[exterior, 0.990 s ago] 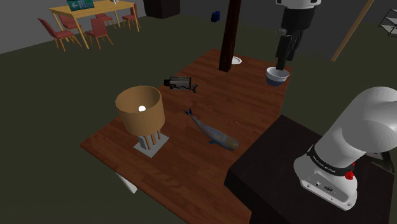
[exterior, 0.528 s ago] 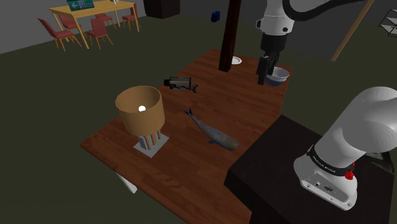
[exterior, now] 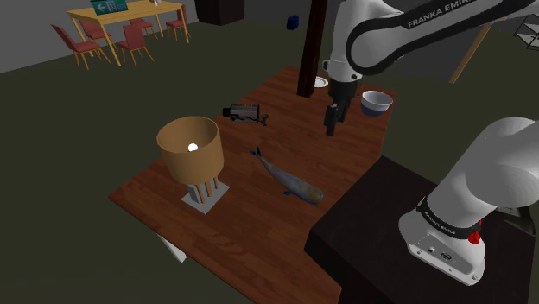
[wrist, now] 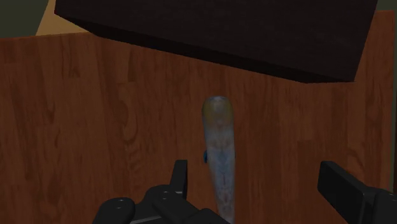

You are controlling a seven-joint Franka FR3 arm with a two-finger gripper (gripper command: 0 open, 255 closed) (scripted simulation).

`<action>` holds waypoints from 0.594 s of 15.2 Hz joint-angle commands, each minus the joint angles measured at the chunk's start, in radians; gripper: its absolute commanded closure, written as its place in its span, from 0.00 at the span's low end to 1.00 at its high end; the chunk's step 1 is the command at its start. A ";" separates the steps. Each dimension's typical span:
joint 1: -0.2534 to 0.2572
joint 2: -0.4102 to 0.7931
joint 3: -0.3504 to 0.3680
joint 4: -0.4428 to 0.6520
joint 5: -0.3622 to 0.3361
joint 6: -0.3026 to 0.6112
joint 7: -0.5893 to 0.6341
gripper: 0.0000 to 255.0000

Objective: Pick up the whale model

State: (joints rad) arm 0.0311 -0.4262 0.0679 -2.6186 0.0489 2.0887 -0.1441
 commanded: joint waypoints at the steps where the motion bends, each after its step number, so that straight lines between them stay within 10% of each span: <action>1: 0.002 0.080 0.001 0.002 0.001 0.085 -0.012 0.00; 9: 0.015 0.416 0.012 0.075 0.003 0.361 -0.048 0.00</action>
State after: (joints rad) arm 0.0437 -0.0488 0.0779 -2.5481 0.0507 2.4128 -0.1883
